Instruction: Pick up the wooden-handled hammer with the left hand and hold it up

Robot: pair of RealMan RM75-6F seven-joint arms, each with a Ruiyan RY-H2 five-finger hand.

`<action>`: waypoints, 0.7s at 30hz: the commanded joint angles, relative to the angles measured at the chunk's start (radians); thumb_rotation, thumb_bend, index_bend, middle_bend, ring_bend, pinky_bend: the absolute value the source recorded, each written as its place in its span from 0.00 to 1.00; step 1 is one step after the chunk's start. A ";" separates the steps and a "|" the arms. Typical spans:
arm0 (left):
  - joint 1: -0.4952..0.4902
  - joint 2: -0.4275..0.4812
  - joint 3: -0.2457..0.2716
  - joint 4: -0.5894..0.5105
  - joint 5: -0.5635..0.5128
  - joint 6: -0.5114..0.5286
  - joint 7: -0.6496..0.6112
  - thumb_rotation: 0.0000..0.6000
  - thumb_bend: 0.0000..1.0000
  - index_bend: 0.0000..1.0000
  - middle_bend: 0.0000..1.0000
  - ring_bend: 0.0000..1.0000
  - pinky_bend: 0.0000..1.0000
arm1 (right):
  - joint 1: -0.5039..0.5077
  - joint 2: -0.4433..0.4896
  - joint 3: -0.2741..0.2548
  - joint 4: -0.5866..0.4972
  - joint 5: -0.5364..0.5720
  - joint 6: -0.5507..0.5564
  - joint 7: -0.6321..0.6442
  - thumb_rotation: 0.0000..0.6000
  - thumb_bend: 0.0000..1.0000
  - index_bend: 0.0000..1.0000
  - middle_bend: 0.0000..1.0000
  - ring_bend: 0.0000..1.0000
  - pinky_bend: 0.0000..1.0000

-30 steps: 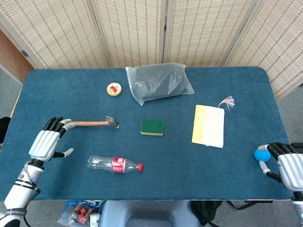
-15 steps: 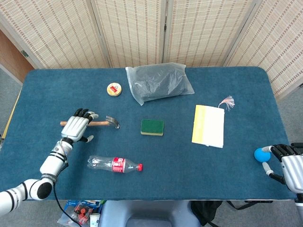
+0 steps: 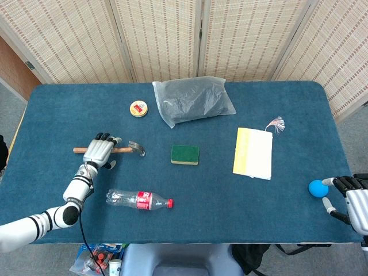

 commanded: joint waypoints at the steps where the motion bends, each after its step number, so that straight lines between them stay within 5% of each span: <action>1: -0.028 -0.020 0.019 0.025 -0.044 -0.005 0.025 1.00 0.32 0.16 0.22 0.08 0.00 | -0.001 -0.001 0.000 0.002 0.001 -0.001 0.001 1.00 0.32 0.37 0.39 0.30 0.30; 21: -0.094 -0.079 0.069 0.108 -0.137 -0.018 0.039 1.00 0.45 0.27 0.36 0.17 0.00 | -0.003 -0.008 0.005 0.016 0.019 -0.012 0.008 1.00 0.32 0.37 0.39 0.30 0.30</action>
